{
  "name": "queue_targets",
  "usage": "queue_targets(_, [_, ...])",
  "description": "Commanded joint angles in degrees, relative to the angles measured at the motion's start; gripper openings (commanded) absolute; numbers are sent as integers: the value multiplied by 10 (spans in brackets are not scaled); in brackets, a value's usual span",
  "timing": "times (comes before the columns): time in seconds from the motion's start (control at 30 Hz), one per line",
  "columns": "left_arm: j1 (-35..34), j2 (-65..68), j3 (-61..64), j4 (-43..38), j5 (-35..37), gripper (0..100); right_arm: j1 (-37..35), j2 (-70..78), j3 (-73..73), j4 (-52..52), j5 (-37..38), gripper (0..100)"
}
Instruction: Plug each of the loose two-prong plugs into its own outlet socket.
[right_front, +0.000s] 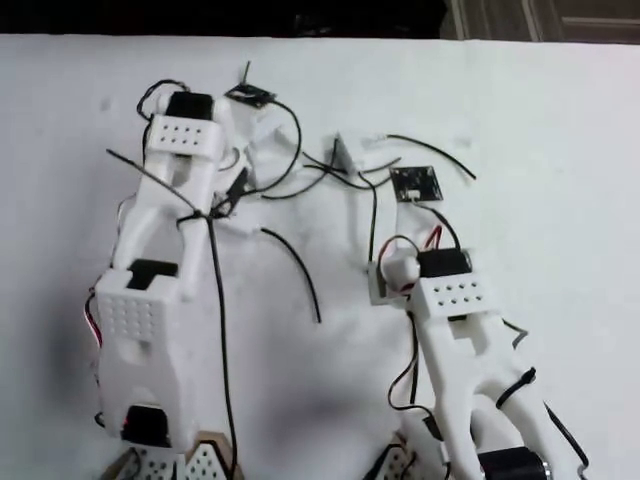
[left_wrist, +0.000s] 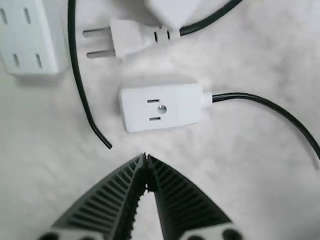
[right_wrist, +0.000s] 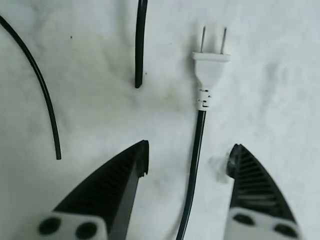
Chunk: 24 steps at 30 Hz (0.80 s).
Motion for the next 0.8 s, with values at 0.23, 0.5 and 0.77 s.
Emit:
queue_targets(0.23, [10, -16, -33, -35, -250, 86, 6, -16, -3, -7, -1, 248])
queue_targets(0.5, [6, -123, 47, 19, -368, 19, 3, -19, -3, -7, -1, 248])
queue_targets(0.77, [7, -233, 295, -154, -411, 50, 1, -19, -3, -7, -1, 248])
